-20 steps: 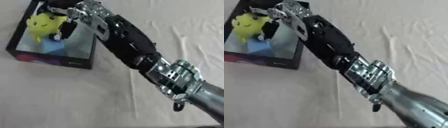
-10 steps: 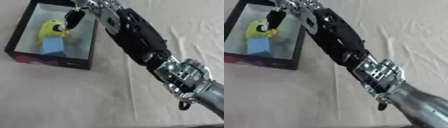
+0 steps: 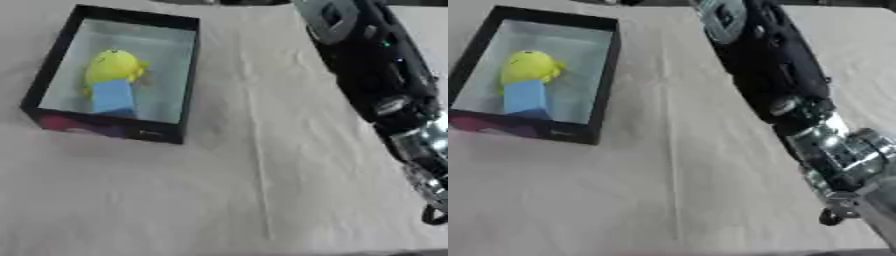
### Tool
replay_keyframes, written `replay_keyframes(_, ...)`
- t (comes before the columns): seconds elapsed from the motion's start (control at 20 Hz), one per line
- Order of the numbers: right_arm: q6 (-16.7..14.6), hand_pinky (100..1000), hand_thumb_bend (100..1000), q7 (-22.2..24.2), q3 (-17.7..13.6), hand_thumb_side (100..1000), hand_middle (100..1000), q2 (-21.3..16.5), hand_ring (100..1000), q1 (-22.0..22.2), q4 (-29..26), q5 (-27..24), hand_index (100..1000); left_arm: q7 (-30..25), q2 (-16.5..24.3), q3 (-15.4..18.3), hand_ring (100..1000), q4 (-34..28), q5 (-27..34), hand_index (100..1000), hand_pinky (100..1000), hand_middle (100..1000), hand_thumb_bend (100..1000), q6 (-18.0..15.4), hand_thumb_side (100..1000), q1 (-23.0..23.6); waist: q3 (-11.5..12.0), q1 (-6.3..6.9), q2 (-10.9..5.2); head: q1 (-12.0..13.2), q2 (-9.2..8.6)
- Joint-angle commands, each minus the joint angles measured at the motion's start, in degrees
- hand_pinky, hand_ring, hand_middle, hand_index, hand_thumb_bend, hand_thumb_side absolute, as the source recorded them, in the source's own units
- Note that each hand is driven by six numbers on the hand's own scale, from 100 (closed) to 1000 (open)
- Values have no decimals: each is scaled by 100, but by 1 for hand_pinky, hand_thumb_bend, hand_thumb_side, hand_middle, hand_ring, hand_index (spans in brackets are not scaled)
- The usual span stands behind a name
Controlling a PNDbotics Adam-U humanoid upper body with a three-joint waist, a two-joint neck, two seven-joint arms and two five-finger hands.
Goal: Pick up objects on the table and place them in the box.
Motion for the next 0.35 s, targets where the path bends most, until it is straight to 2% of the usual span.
replay_keyframes(0.05, 278, 935, 251, -93, -273, 281, 743, -617, 806, 218, -586, -320, 868, 18, 200, 84, 642, -58, -39, 814, 813, 803, 434, -11, 668, -9, -31, 40, -155, 101, -6)
replay_keyframes(0.2, 574, 942, 171, -221, -500, 311, 732, -1061, 792, 704, -913, -619, 864, 14, 201, 91, 641, -62, -44, 814, 813, 801, 434, -17, 668, -6, -59, 66, -144, 137, -6)
replay_keyframes(0.35, 845, 950, 100, -416, -693, 354, 737, -1171, 791, 1145, -1160, -891, 872, 13, 204, 96, 641, -68, -44, 814, 813, 801, 436, -24, 667, -11, -87, 97, -144, 170, -6)
